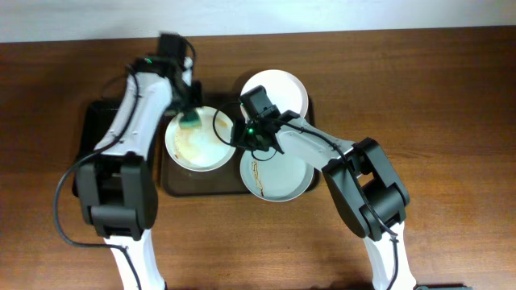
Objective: Clean dirty plates on tray and stack at the side
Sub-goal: 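Lift the sponge off the white plate with the left gripper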
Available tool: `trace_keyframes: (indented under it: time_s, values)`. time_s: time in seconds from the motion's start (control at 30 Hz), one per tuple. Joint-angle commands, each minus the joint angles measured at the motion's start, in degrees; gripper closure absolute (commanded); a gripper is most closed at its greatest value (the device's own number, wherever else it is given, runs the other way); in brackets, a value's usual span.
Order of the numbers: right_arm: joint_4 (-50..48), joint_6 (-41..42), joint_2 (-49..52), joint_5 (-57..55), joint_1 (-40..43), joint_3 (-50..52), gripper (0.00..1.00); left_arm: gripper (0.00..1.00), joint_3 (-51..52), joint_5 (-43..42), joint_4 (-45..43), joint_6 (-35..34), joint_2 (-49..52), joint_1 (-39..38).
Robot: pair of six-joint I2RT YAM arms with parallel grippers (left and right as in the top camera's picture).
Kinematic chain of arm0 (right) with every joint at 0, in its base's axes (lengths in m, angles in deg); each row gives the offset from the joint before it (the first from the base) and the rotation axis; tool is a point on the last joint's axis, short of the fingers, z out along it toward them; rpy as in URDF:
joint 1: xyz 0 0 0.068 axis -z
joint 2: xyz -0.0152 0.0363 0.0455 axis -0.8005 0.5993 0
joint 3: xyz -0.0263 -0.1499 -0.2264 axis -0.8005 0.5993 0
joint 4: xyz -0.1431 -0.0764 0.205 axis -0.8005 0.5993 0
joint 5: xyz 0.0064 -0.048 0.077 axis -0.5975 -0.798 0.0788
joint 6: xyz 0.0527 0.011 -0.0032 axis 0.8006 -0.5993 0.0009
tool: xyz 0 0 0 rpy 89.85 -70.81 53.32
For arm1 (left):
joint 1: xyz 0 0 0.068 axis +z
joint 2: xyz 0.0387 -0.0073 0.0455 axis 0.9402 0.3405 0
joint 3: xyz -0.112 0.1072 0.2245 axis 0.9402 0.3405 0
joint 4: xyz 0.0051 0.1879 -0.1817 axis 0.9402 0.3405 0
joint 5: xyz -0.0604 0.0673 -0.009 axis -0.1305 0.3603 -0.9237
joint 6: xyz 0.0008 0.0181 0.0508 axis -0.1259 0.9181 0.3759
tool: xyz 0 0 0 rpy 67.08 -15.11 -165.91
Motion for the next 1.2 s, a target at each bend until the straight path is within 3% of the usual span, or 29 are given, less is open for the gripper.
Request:
trace_keyframes:
  time_s: [0.0, 0.07, 0.13, 0.2, 0.23, 0.37, 0.53, 0.6, 0.67, 0.83, 1.0, 1.17]
  values:
    - [0.22, -0.35, 1.51, 0.11, -0.46, 0.26, 0.96, 0.99, -6.45, -0.17, 3.63, -0.46, -0.59, 3.48]
    - [0.13, -0.35, 1.51, 0.11, -0.46, 0.26, 0.94, 0.99, -6.69, -0.17, 4.59, -0.31, -0.59, 4.68]
    - [-0.26, -0.39, 1.51, 0.09, -0.46, 0.24, 0.61, 0.99, -6.67, -0.15, 5.86, -0.28, -0.57, 5.16]
    - [-1.25, -0.59, 1.51, -0.11, -0.46, 0.24, 0.46, 0.99, -6.67, -0.15, 6.19, -0.26, -0.57, 5.14]
    - [-1.57, -0.59, 1.51, -0.52, -0.46, 0.24, 0.44, 0.99, -6.67, -0.15, 6.25, -0.26, -0.57, 5.14]
    - [-1.64, -0.59, 1.51, -2.36, -0.48, 0.26, 0.47, 0.99, -6.67, -0.13, 6.73, -0.26, -0.57, 5.14]
    - [-1.29, -0.57, 1.86, -3.17, -0.52, 0.24, 0.72, 0.99, -6.67, -0.15, 6.78, -0.26, -0.57, 5.14]
    - [-1.29, -0.57, 2.14, -3.17, -0.57, 0.26, 0.89, 0.99, -6.67, -0.15, 6.75, -0.26, -0.57, 5.14]
    - [-1.29, -0.57, 2.14, -3.15, -0.72, 0.24, 0.96, 0.99, -6.67, -0.15, 6.62, -0.28, -0.57, 5.14]
    - [3.56, -3.91, 2.08, -3.19, -1.29, -5.22, 0.96, 0.99, -6.67, -0.15, 6.62, -0.28, -0.57, 5.14]
    - [25.24, -13.11, 2.01, -13.09, -2.29, -22.88, 0.96, 0.99, -6.67, -0.13, 6.60, -0.28, -0.57, 5.16]
    - [38.62, -18.10, 2.01, -23.76, -3.87, -32.81, 0.96, 0.99, -6.67, -0.13, 6.60, -0.28, -0.57, 5.16]
